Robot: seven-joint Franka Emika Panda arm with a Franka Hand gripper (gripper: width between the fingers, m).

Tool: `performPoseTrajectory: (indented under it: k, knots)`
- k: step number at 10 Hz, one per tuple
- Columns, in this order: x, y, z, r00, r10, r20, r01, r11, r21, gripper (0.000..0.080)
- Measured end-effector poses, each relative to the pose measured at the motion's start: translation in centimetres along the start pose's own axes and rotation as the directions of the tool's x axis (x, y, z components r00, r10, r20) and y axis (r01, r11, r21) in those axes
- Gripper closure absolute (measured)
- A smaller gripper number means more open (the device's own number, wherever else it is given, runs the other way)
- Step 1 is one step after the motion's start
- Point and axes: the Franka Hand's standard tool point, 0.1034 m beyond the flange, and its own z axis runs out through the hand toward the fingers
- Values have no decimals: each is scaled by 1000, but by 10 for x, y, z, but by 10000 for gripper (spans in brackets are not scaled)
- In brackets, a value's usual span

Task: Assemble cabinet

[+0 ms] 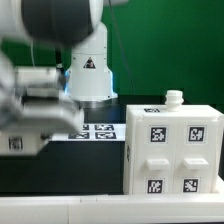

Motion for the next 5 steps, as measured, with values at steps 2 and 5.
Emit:
performPoseTrajectory:
  k: [2,5]
  knots:
    - [-26,-14,-27,970,-55,-235,51,998,-24,239]
    - [-14,-13,-35,874,-60,-482,38,998,-54,239]
